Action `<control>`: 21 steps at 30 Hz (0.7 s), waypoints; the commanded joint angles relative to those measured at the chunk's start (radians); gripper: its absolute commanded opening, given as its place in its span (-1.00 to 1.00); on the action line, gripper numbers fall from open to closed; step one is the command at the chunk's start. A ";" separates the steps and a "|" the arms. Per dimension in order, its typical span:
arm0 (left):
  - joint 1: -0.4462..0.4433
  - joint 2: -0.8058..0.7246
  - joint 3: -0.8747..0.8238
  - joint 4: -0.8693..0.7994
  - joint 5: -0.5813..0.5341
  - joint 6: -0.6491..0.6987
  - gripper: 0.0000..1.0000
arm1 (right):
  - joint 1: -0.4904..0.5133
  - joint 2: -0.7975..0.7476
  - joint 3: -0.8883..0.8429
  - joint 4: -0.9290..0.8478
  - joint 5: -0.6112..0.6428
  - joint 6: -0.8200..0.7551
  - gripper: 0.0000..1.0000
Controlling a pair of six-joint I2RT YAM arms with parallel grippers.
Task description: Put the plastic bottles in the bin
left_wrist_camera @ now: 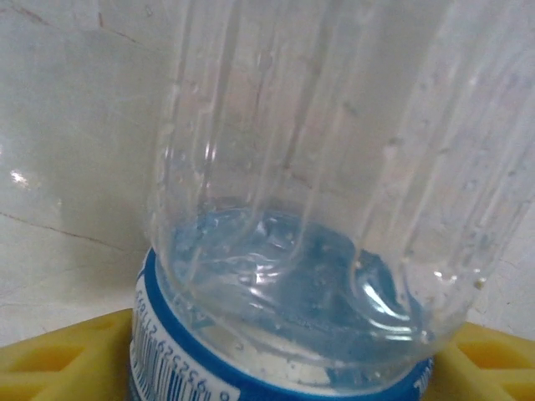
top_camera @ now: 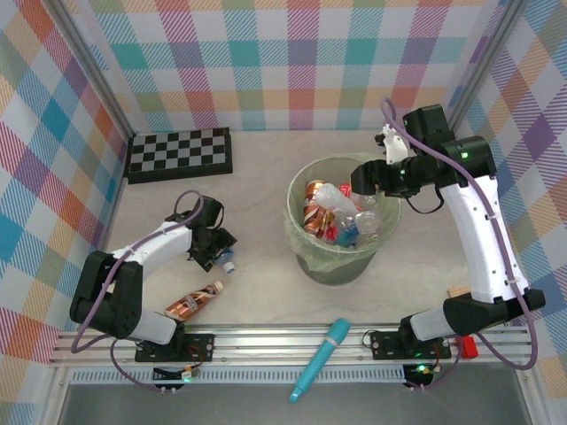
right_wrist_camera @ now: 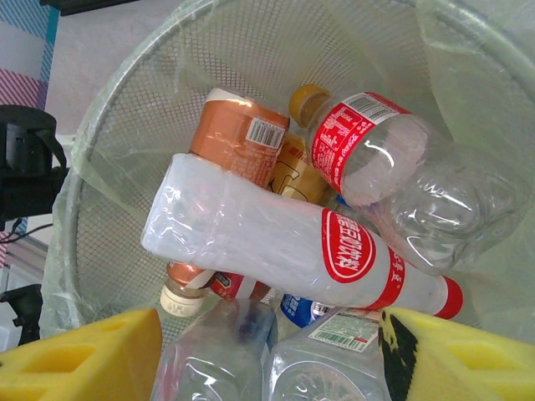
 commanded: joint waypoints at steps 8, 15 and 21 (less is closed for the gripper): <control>-0.011 -0.019 0.200 -0.143 -0.020 0.177 0.24 | -0.004 -0.046 0.005 0.191 -0.138 0.131 0.39; -0.012 -0.031 0.433 -0.139 0.073 0.480 -0.03 | 0.032 -0.010 0.067 0.202 -0.187 0.202 0.40; -0.013 -0.080 0.558 -0.044 0.356 0.688 -0.58 | 0.145 0.082 0.160 0.249 -0.165 0.252 0.43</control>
